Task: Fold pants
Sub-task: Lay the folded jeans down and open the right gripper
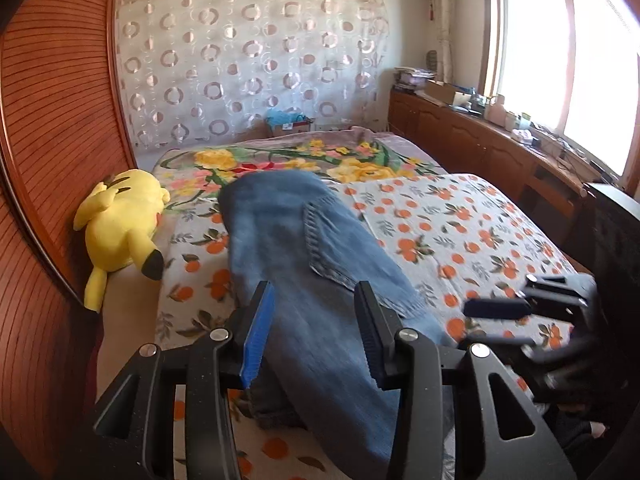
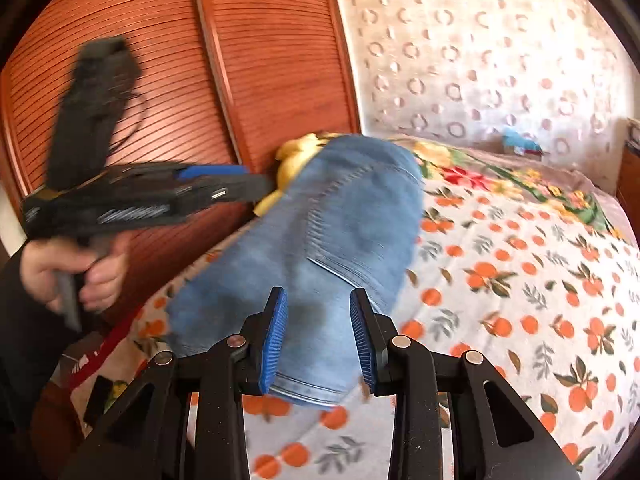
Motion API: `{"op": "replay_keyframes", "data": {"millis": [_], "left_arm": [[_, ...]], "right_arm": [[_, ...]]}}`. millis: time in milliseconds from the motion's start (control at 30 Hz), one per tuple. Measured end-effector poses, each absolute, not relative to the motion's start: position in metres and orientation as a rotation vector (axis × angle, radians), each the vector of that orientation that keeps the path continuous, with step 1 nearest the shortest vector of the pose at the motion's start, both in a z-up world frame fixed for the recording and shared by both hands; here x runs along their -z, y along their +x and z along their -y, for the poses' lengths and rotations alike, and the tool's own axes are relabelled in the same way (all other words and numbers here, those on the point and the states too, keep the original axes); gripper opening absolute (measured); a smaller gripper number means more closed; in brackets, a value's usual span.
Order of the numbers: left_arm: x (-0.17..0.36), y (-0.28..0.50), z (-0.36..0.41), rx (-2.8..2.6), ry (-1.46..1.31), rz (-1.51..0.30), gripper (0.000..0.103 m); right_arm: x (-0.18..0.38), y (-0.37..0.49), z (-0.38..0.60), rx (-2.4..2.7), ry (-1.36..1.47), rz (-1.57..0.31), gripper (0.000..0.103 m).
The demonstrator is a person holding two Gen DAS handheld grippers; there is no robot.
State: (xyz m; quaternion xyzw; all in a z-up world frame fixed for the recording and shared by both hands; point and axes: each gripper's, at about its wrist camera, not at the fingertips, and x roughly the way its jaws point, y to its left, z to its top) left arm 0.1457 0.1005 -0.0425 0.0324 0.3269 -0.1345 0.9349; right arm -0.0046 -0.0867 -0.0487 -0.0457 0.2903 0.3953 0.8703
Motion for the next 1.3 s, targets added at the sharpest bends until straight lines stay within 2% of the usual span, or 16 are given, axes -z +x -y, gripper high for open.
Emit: {"op": "replay_keyframes", "data": {"millis": [567,867,1133,1300], "left_arm": [[0.111,0.138,-0.096,0.197,0.107,-0.755,0.043],[0.112,0.132,-0.101,0.175,0.069,-0.746,0.043],[0.093,0.108,-0.092,0.201,0.047,-0.7,0.043],[0.101,0.103,-0.087,0.203,0.076,-0.718,0.043]], "right_arm": [[0.065,0.019,0.075,-0.827,-0.049,-0.671,0.034],[0.087,0.028,0.063,-0.834,-0.084,-0.726,0.034],[0.091,0.025,0.059,-0.824,-0.113,-0.712,0.035],[0.083,0.031,0.066,-0.836,-0.085,-0.735,0.035]]}}
